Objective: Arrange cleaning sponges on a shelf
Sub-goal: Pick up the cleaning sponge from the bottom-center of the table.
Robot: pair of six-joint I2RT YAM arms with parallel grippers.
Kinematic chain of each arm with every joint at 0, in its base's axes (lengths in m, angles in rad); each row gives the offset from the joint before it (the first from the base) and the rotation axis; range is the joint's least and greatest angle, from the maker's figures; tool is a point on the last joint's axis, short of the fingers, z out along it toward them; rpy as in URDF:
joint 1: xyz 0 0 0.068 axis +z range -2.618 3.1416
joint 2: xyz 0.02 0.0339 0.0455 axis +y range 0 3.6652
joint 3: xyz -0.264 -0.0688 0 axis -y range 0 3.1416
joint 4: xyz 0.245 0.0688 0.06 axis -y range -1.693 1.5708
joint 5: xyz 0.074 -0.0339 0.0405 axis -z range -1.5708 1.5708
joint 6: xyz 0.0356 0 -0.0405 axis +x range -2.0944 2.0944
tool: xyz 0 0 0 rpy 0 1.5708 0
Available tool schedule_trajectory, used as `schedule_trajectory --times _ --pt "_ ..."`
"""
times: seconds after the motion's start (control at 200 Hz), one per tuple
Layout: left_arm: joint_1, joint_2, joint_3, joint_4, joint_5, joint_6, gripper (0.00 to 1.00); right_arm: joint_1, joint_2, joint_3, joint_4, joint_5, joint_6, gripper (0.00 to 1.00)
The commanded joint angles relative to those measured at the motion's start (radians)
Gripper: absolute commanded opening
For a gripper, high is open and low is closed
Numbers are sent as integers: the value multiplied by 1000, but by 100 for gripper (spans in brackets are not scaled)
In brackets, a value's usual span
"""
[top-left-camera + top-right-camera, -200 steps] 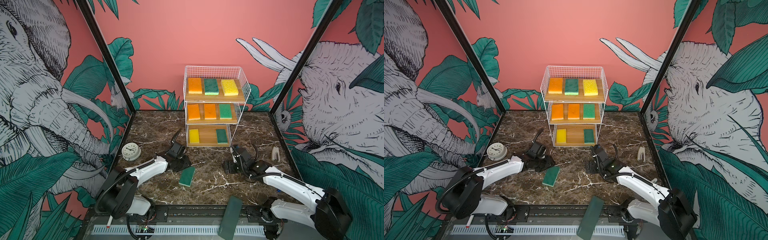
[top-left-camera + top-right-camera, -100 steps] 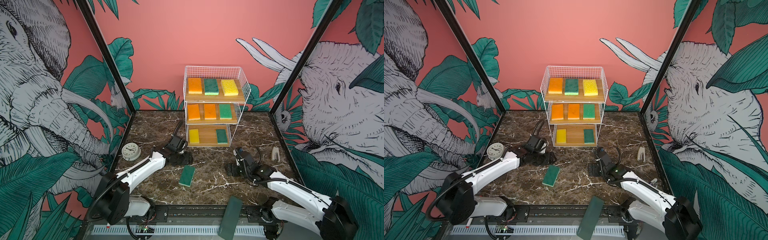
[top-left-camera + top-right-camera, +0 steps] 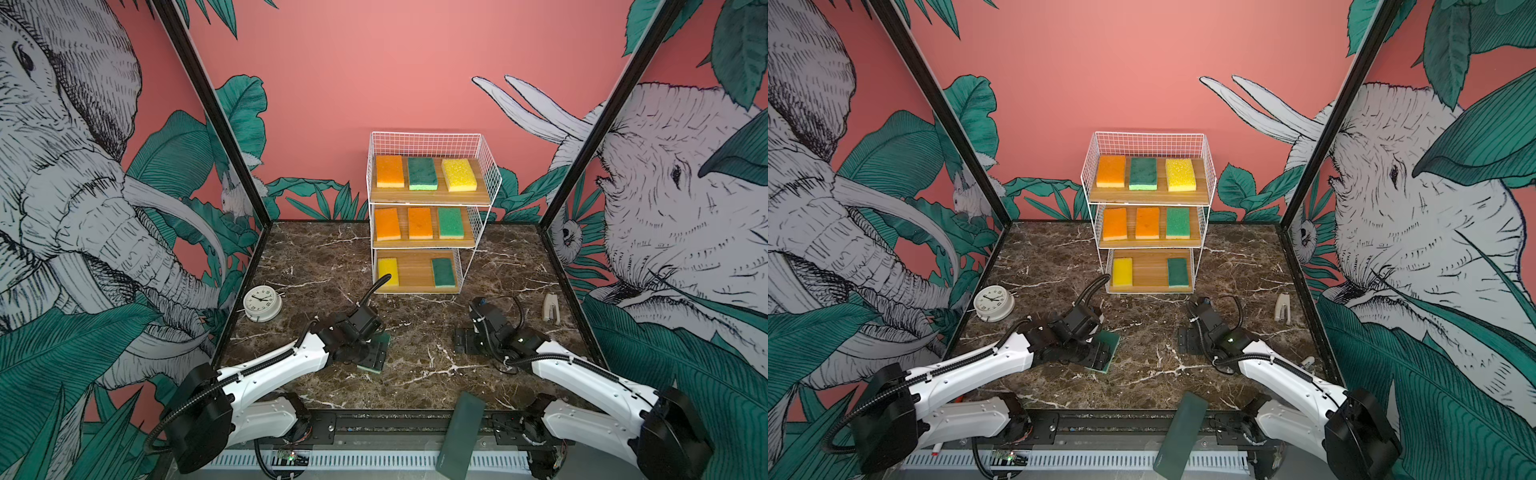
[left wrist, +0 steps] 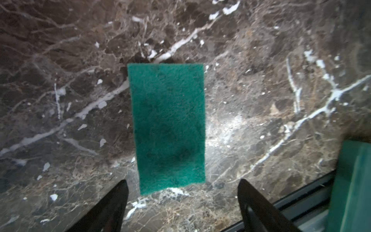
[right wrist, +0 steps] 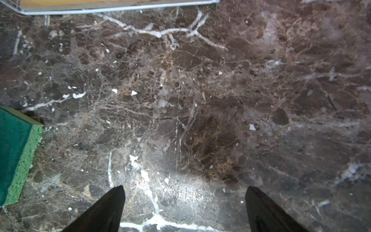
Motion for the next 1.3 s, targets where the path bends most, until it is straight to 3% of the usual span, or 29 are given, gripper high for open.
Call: schedule_trajectory --times 0.0,0.46,0.805,1.295 --pt "-12 -15 -31 10 -71 -34 88 -5 -13 4 -19 -13 40 96" --pt "-89 100 -26 66 -88 -56 89 -7 -178 -63 -65 7 97 97" --pt "-101 124 -54 75 -132 -127 89 -7 -170 -51 -81 3 115 97" --pt "-145 155 -27 28 -166 -121 85 -7 -209 -41 -93 65 143 97"
